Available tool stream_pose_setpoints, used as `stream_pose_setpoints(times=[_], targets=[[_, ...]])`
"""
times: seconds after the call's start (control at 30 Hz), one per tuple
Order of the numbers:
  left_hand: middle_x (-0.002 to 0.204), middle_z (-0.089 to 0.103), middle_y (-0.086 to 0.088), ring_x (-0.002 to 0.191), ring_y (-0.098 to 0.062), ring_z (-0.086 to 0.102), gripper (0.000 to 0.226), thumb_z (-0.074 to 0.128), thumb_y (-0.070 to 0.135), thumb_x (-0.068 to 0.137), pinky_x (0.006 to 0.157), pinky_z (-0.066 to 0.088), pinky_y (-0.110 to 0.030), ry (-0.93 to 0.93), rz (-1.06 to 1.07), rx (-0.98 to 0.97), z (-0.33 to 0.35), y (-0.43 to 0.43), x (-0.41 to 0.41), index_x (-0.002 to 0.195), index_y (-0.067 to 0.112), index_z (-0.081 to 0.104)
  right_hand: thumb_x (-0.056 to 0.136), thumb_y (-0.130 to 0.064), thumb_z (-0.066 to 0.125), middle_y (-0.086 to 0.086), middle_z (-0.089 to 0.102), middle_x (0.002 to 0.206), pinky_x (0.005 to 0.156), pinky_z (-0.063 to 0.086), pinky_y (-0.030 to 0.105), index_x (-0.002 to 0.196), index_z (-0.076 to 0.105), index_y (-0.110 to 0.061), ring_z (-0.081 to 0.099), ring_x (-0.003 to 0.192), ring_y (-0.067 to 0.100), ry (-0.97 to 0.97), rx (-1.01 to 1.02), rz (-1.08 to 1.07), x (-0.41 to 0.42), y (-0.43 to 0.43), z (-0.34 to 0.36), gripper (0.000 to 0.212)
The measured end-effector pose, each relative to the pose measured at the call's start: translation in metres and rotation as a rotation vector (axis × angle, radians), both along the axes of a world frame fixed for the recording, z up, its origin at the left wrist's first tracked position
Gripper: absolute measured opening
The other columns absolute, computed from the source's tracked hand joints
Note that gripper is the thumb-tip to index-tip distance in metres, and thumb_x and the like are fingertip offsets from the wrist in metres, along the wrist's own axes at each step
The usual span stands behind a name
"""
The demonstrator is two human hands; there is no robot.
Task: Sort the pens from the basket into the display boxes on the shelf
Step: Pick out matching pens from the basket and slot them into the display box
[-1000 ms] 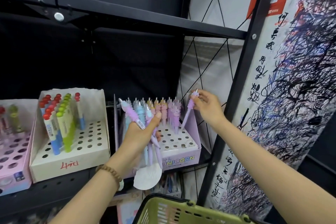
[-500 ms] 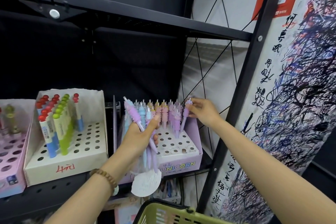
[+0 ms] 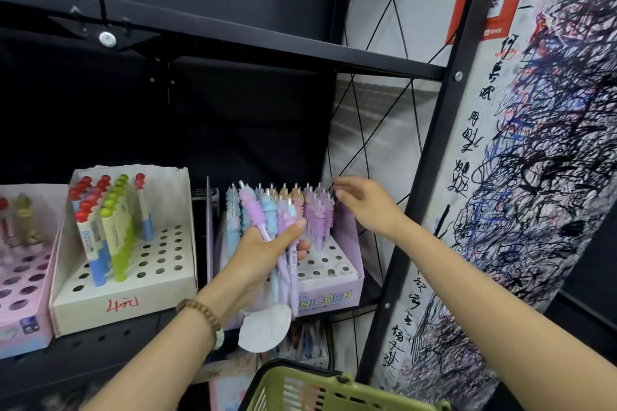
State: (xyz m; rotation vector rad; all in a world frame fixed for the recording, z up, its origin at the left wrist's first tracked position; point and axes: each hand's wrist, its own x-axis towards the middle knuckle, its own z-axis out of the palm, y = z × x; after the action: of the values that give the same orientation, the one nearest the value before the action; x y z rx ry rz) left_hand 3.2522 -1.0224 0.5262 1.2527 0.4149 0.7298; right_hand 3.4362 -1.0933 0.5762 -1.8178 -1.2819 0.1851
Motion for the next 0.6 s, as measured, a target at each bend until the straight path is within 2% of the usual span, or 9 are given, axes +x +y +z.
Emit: stream_pose_setpoints(times=[0.07, 0.13, 0.23, 0.33, 0.4, 0.47, 0.53, 0.6], targets=[[0.071, 0.073, -0.013, 0.066, -0.016, 0.072, 0.031, 0.075, 0.029, 0.065, 0.054, 0.054, -0.02, -0.008, 0.02, 0.001, 0.002, -0.005, 0.004, 0.087, 0.008, 0.069, 0.097, -0.021, 0.051, 0.004, 0.066, 0.115, 0.081, 0.053, 0.022, 0.116, 0.064, -0.014, 0.064, 0.096, 0.009, 0.198, 0.046, 0.077, -0.017, -0.007, 0.003, 0.023], [0.068, 0.073, -0.014, 0.067, -0.018, 0.072, 0.036, 0.076, 0.031, 0.059, 0.054, 0.055, -0.022, 0.006, 0.04, 0.046, 0.004, -0.008, 0.006, 0.086, 0.008, 0.071, 0.094, -0.03, 0.056, 0.002, 0.071, 0.103, 0.067, 0.055, 0.019, 0.106, 0.069, -0.017, 0.067, 0.085, 0.008, 0.328, -0.028, 0.146, -0.031, -0.014, 0.005, 0.022], [0.074, 0.075, -0.006, 0.072, -0.021, 0.073, 0.035, 0.077, 0.031, 0.061, 0.06, 0.058, -0.027, 0.005, 0.024, 0.141, 0.006, -0.01, 0.007, 0.091, 0.014, 0.072, 0.088, -0.032, 0.064, 0.008, 0.072, 0.096, 0.074, 0.056, 0.024, 0.104, 0.072, -0.013, 0.067, 0.084, 0.013, 0.369, -0.154, 0.181, -0.04, -0.02, 0.006, 0.027], [0.074, 0.075, -0.007, 0.072, -0.023, 0.073, 0.03, 0.079, 0.021, 0.069, 0.06, 0.057, -0.025, 0.028, 0.02, 0.174, 0.005, -0.012, 0.007, 0.096, 0.01, 0.072, 0.083, -0.032, 0.07, 0.008, 0.07, 0.091, 0.075, 0.055, 0.025, 0.101, 0.073, -0.011, 0.065, 0.081, 0.012, 0.521, -0.124, 0.211, -0.042, -0.024, 0.005, 0.028], [0.079, 0.075, -0.009, 0.071, -0.023, 0.073, 0.026, 0.078, 0.015, 0.073, 0.06, 0.057, -0.025, 0.024, 0.038, 0.204, 0.004, -0.013, 0.007, 0.098, 0.008, 0.071, 0.081, -0.025, 0.073, 0.005, 0.072, 0.089, 0.075, 0.057, 0.024, 0.103, 0.072, -0.01, 0.067, 0.079, 0.011, 0.517, -0.112, 0.204, -0.042, -0.025, 0.005, 0.028], [0.081, 0.075, -0.009, 0.073, -0.024, 0.073, 0.022, 0.074, 0.013, 0.079, 0.062, 0.058, -0.026, 0.004, 0.034, 0.237, 0.003, -0.016, 0.007, 0.1, 0.01, 0.069, 0.081, -0.02, 0.074, 0.004, 0.073, 0.09, 0.08, 0.057, 0.025, 0.107, 0.069, -0.008, 0.068, 0.082, 0.011, 0.497, -0.109, 0.18, -0.041, -0.026, 0.003, 0.029], [0.076, 0.075, -0.007, 0.072, -0.02, 0.073, 0.014, 0.066, 0.019, 0.086, 0.06, 0.057, -0.024, 0.015, 0.058, 0.243, 0.002, -0.017, 0.007, 0.096, 0.011, 0.068, 0.084, -0.017, 0.07, 0.005, 0.072, 0.094, 0.087, 0.055, 0.027, 0.108, 0.067, -0.008, 0.068, 0.088, 0.013, 0.521, -0.097, 0.191, -0.041, -0.028, 0.002, 0.026], [0.059, 0.07, -0.006, 0.064, -0.015, 0.071, 0.022, 0.057, 0.028, 0.091, 0.056, 0.054, -0.025, 0.091, 0.139, 0.255, 0.001, -0.014, 0.005, 0.088, 0.009, 0.067, 0.087, -0.014, 0.066, 0.006, 0.071, 0.095, 0.083, 0.055, 0.025, 0.104, 0.066, -0.01, 0.069, 0.088, 0.015, 0.566, -0.01, 0.181, -0.038, -0.03, 0.004, 0.018]])
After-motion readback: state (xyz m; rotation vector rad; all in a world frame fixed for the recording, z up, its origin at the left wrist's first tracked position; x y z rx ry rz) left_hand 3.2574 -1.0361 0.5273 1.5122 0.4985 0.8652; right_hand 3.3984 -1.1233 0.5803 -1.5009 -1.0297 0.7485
